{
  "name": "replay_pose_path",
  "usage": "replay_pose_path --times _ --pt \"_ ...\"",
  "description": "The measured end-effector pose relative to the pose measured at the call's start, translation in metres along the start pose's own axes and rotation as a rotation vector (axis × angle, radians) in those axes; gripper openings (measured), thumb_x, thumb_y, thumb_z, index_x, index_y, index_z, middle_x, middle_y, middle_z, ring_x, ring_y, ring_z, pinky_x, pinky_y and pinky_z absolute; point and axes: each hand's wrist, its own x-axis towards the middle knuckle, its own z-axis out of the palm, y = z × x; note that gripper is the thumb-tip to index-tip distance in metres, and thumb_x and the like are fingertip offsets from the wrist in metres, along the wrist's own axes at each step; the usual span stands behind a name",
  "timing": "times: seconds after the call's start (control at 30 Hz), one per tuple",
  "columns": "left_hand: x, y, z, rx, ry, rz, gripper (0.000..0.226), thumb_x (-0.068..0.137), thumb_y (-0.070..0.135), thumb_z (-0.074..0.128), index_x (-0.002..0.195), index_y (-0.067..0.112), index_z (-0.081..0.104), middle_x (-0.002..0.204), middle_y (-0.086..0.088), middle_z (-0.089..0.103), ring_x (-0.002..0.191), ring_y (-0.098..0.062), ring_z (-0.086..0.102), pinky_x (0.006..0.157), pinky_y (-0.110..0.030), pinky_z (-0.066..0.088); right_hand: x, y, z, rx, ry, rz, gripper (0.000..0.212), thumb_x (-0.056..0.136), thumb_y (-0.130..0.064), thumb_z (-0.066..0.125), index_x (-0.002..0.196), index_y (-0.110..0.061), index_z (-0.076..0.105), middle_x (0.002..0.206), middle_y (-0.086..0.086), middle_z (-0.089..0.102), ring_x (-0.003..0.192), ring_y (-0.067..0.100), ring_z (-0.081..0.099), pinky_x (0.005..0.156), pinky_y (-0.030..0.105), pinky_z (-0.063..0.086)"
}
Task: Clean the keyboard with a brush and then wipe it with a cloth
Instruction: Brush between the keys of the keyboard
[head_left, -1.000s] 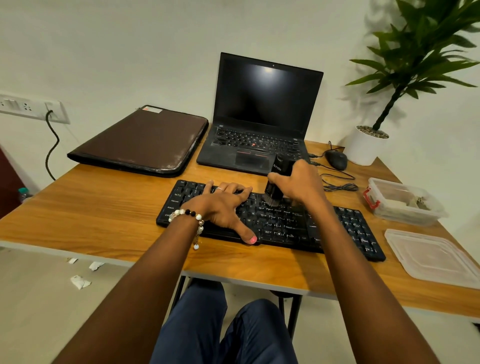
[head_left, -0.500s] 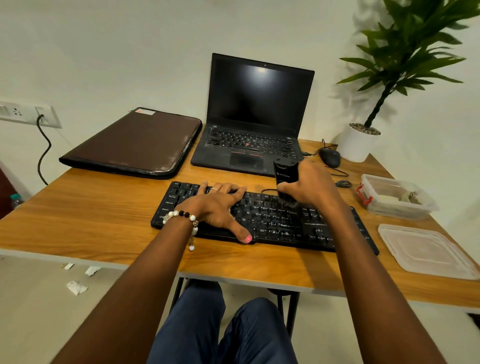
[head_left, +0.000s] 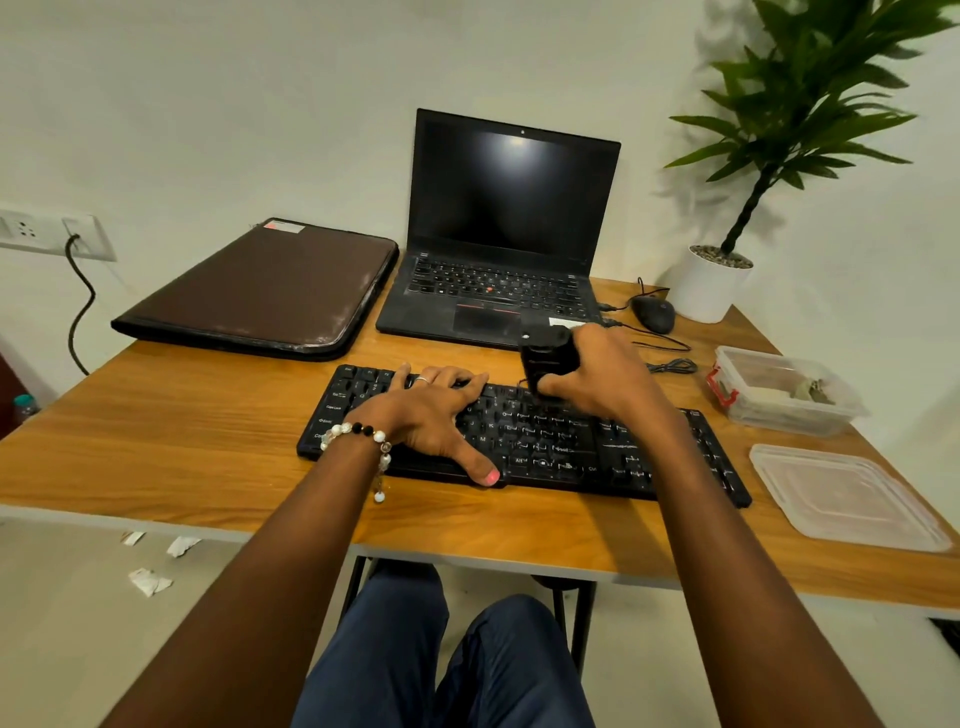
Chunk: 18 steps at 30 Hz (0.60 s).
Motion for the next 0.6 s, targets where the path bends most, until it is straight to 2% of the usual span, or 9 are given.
replay_pose_path --times 0.07,0.13,0.2,0.33,0.4,0.5,0.6 --pt "0.000 0.000 0.000 0.002 0.003 0.001 0.130 0.056 0.078 0.067 0.152 0.032 -0.007 0.158 0.012 0.001 0.147 -0.021 -0.007 0.112 -0.058 -0.018 -0.002 -0.009 0.007 0.138 0.004 -0.024 0.039 0.077 -0.023 0.076 0.111 -0.010 0.060 0.103 0.005 0.065 0.089 0.017 0.059 0.068 0.027 0.052" --pt "0.000 0.000 0.000 0.005 0.008 0.003 0.129 0.057 0.078 0.068 0.153 0.032 -0.006 0.158 0.012 0.002 0.147 -0.020 -0.006 0.112 -0.057 -0.019 -0.004 -0.008 0.014 0.252 -0.024 0.003 0.037 0.078 -0.022 0.075 0.110 -0.011 0.060 0.102 0.005 0.066 0.082 0.013 0.059 0.059 0.020 0.048" --pt "0.000 0.001 0.000 0.001 0.006 0.002 0.128 0.058 0.077 0.068 0.153 0.032 -0.006 0.159 0.012 0.000 0.147 -0.020 -0.007 0.112 -0.057 -0.020 -0.005 -0.004 0.013 0.246 -0.033 0.075 0.041 0.079 -0.022 0.074 0.114 -0.009 0.057 0.103 0.005 0.063 0.083 0.014 0.057 0.056 0.018 0.045" --pt "-0.001 0.001 0.000 -0.002 0.001 -0.002 0.128 0.058 0.076 0.068 0.153 0.033 -0.007 0.159 0.011 0.000 0.147 -0.020 -0.007 0.112 -0.058 -0.019 0.002 -0.003 0.007 -0.048 0.059 0.112 0.049 0.077 -0.028 0.076 0.115 -0.004 0.057 0.110 0.011 0.062 0.097 0.025 0.058 0.067 0.028 0.047" --pt "-0.001 0.001 -0.001 0.000 0.000 -0.003 0.128 0.058 0.076 0.067 0.153 0.032 -0.007 0.159 0.011 0.000 0.147 -0.020 -0.007 0.112 -0.057 -0.020 0.004 -0.008 0.009 0.017 0.083 0.078 0.046 0.077 -0.027 0.076 0.113 -0.005 0.059 0.107 0.010 0.064 0.095 0.024 0.060 0.066 0.028 0.049" --pt "-0.002 0.003 -0.001 0.004 -0.001 -0.005 0.126 0.060 0.075 0.068 0.152 0.032 -0.006 0.159 0.010 -0.001 0.147 -0.021 -0.008 0.112 -0.057 -0.019 0.004 -0.011 0.018 0.294 0.048 0.095 0.045 0.076 -0.026 0.077 0.115 -0.009 0.061 0.107 0.005 0.067 0.092 0.018 0.063 0.067 0.027 0.054" --pt "-0.002 0.003 -0.001 0.001 -0.003 -0.007 0.127 0.060 0.075 0.068 0.152 0.033 -0.008 0.159 0.010 0.000 0.147 -0.020 -0.008 0.112 -0.057 -0.020 0.007 -0.008 0.024 0.172 0.089 0.175 0.051 0.076 -0.031 0.077 0.117 -0.006 0.058 0.111 0.010 0.063 0.097 0.022 0.059 0.072 0.032 0.053"
